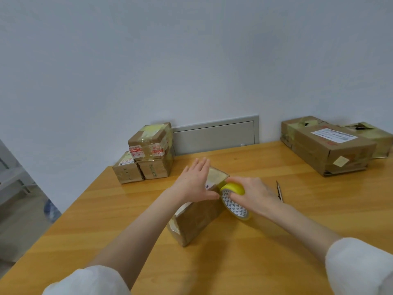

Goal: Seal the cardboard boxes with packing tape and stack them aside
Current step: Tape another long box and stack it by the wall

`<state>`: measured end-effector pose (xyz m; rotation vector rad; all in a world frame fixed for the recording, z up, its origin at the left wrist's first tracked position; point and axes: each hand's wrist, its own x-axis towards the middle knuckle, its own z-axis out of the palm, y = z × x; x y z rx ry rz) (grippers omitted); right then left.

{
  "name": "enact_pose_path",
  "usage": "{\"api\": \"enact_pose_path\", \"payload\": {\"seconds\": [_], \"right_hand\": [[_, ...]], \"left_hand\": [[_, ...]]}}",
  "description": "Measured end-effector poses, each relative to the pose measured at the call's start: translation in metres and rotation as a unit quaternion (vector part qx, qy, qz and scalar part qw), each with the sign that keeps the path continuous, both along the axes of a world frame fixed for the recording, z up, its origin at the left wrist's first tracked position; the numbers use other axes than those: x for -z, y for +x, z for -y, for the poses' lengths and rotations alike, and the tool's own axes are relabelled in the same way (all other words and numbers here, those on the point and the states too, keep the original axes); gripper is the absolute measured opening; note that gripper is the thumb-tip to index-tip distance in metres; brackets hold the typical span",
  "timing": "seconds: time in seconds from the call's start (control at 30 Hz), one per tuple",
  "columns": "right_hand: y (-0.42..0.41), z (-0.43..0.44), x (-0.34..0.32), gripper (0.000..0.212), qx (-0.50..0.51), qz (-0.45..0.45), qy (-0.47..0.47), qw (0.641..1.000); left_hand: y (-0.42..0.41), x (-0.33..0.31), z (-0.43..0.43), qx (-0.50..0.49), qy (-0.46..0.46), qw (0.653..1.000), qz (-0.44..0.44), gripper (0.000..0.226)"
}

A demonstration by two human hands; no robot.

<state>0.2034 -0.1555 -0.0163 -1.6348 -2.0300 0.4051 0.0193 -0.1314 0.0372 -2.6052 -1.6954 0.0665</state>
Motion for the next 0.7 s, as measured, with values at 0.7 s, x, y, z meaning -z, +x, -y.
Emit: {"api": "enact_pose_path", "payload": {"seconds": [0.7], "right_hand": [[-0.001,-0.001,0.011,0.047,0.019,-0.016,0.006,1.0]], "left_hand": [[-0.008,0.006,-0.003,-0.092,-0.05,0.993,0.057,0.094]]}}
